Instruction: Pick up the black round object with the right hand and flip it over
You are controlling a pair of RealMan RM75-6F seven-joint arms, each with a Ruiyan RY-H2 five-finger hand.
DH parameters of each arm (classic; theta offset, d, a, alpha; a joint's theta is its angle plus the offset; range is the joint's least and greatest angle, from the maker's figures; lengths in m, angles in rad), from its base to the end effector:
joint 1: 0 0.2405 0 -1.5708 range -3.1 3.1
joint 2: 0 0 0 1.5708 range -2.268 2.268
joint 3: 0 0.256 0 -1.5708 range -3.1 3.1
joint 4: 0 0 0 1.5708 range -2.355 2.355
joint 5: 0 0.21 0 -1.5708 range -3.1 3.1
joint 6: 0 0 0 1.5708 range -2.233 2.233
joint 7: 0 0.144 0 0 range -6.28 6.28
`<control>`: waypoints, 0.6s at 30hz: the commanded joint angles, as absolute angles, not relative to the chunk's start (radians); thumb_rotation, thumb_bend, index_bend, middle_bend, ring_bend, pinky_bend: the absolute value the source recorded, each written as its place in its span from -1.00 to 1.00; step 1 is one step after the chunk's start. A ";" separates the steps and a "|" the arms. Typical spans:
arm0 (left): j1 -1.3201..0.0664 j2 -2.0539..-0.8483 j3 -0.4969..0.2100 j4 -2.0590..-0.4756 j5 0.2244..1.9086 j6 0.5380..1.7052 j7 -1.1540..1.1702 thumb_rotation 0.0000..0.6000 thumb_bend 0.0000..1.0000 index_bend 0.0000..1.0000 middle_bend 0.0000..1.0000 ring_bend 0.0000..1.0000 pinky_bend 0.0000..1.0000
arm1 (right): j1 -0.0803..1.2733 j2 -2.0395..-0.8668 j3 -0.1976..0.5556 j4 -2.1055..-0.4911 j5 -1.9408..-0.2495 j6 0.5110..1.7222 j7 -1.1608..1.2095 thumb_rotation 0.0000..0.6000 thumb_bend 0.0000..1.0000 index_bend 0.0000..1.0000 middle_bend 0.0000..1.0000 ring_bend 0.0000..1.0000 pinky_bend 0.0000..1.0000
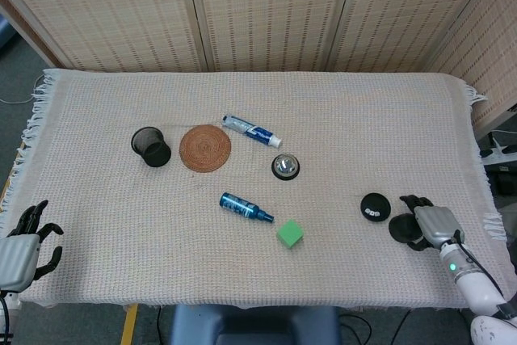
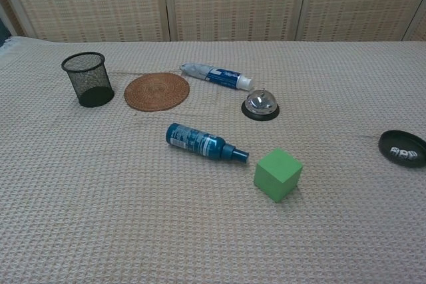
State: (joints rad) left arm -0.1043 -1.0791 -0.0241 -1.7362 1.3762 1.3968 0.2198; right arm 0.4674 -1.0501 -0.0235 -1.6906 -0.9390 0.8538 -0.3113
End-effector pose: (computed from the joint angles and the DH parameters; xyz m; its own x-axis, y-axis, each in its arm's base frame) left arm -0.3085 0.1779 0.1506 0.4986 0.1331 0.8566 0.8581 0.0639 -0.5094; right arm -0.3218 -0.2523 0.1107 0.4585 -0.5548 0.6942 -0.8233 0.0289 0.5669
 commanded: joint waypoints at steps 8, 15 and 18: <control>-0.104 -1.080 -0.025 -1.732 1.376 1.397 0.216 1.00 -0.17 -0.15 -1.00 -1.00 -0.21 | 0.332 -1.034 -0.014 -1.745 -1.194 1.152 -0.188 1.00 -0.71 -1.00 -1.00 -1.00 -0.78; -0.103 -1.078 -0.027 -1.732 1.374 1.400 0.216 1.00 -0.17 -0.15 -1.00 -1.00 -0.21 | 0.181 -1.209 -0.004 -1.559 -1.408 1.531 -0.213 1.00 -0.71 -1.00 -1.00 -1.00 -0.78; -0.102 -1.081 -0.027 -1.730 1.375 1.403 0.217 1.00 -0.17 -0.15 -1.00 -1.00 -0.21 | 0.176 -1.196 0.001 -1.570 -1.402 1.514 -0.197 1.00 -0.71 -1.00 -1.00 -1.00 -0.78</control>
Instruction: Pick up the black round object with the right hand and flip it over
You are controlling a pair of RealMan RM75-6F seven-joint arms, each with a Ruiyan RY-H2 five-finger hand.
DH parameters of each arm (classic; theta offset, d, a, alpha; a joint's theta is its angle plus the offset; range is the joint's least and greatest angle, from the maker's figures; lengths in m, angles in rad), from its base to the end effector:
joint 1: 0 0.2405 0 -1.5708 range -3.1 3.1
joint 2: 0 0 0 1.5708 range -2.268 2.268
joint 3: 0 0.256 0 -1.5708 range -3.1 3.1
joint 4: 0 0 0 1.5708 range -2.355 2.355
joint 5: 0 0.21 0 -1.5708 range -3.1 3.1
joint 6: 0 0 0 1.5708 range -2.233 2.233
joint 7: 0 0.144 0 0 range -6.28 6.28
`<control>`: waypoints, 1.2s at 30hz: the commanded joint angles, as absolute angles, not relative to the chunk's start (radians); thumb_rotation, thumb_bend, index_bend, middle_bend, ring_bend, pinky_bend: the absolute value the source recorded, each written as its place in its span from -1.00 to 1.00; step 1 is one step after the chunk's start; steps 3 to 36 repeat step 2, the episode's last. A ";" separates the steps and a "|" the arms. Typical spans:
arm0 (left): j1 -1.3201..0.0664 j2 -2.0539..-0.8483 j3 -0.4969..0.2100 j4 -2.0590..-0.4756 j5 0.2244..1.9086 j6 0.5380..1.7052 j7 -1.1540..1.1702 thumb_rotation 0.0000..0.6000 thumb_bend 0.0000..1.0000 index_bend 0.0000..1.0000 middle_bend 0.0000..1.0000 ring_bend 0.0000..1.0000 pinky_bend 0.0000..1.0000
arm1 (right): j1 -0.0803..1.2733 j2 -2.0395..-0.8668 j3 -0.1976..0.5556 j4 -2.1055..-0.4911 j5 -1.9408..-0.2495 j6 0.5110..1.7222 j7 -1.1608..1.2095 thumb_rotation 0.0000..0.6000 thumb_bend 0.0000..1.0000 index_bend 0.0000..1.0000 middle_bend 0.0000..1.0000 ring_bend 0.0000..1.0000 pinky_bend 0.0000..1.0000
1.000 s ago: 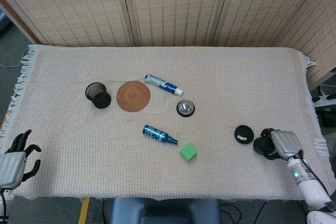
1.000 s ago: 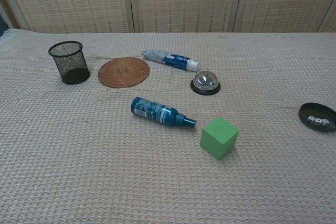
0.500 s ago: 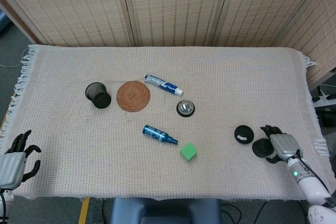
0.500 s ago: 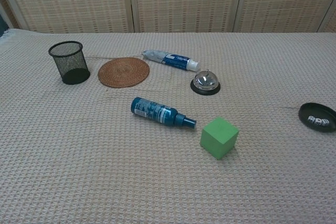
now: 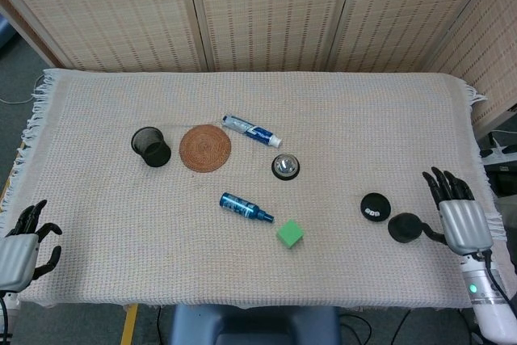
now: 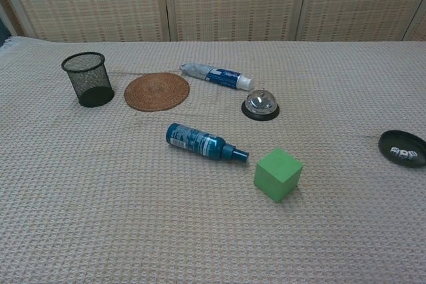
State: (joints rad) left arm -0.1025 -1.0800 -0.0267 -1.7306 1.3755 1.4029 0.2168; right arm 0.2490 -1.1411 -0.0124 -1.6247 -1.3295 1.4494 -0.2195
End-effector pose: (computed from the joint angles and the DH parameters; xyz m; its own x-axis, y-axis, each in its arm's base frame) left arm -0.3095 0.1781 0.1521 0.5003 0.1251 0.8568 0.8571 0.0683 -0.5105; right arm -0.3044 -0.2177 0.1466 0.5530 -0.0440 0.8320 -0.8328 0.0003 0.5535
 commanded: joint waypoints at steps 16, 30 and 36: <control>-0.103 -1.083 -0.029 -1.728 1.370 1.400 0.219 1.00 -0.17 -0.15 -1.00 -1.00 -0.21 | 0.175 -1.189 0.002 -1.576 -1.400 1.499 -0.198 1.00 -0.71 -1.00 -1.00 -1.00 -0.78; -0.103 -1.083 -0.029 -1.728 1.370 1.400 0.219 1.00 -0.17 -0.15 -1.00 -1.00 -0.21 | 0.175 -1.189 0.002 -1.576 -1.400 1.499 -0.198 1.00 -0.71 -1.00 -1.00 -1.00 -0.78; -0.103 -1.083 -0.029 -1.728 1.370 1.400 0.219 1.00 -0.17 -0.15 -1.00 -1.00 -0.21 | 0.175 -1.189 0.002 -1.576 -1.400 1.499 -0.198 1.00 -0.71 -1.00 -1.00 -1.00 -0.78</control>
